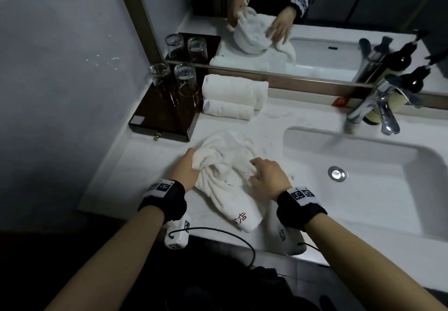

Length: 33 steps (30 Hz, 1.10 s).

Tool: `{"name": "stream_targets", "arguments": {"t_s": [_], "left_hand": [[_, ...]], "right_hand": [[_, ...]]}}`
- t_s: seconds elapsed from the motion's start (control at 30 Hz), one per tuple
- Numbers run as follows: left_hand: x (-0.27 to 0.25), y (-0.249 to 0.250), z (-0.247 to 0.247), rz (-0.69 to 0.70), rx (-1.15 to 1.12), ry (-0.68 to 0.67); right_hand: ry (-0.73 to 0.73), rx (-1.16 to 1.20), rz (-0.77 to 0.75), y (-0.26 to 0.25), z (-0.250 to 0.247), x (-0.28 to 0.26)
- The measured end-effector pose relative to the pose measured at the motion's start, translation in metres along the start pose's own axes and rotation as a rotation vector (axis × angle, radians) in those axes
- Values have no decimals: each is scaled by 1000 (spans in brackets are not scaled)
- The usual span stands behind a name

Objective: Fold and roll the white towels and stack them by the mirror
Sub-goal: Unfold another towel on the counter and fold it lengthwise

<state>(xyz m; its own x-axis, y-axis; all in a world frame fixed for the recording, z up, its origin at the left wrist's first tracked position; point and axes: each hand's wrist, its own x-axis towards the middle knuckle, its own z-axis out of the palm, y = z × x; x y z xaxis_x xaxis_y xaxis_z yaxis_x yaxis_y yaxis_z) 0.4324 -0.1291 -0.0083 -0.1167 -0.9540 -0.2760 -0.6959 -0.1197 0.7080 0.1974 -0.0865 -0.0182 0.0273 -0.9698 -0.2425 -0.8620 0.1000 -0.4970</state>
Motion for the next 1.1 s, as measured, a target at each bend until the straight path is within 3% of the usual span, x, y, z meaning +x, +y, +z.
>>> {"name": "stream_targets", "arguments": {"t_s": [0.07,0.17,0.3,0.4,0.47,0.57,0.7,0.87,0.97,1.1], "left_hand": [[4,7,-20,-33,60,97],[17,10,-59,-119,287,204],[19,5,-75,-163,541,202],[10,5,-52,-61,657,301],[2,4,-28,14,566,246],[-9,-2,8,46,518,42],[-17,-24,31,126,646,-30],[-16,-37,30,108,826,-88],[-12,-39,15,88,910,-81],[-12,-56,-16,-85,939,-83]], "right_hand": [[111,43,-31,7,-16,4],[323,-85,-22,21,-38,11],[211,-172,109,27,-46,11],[200,-202,-1,18,-31,1],[118,-196,-92,8,-14,-6],[-82,-262,-111,-4,15,-12],[7,-386,-103,-2,26,-6],[-63,-498,-118,3,25,0],[-58,-400,-75,4,16,3],[-79,-55,-77,13,-16,7]]}}
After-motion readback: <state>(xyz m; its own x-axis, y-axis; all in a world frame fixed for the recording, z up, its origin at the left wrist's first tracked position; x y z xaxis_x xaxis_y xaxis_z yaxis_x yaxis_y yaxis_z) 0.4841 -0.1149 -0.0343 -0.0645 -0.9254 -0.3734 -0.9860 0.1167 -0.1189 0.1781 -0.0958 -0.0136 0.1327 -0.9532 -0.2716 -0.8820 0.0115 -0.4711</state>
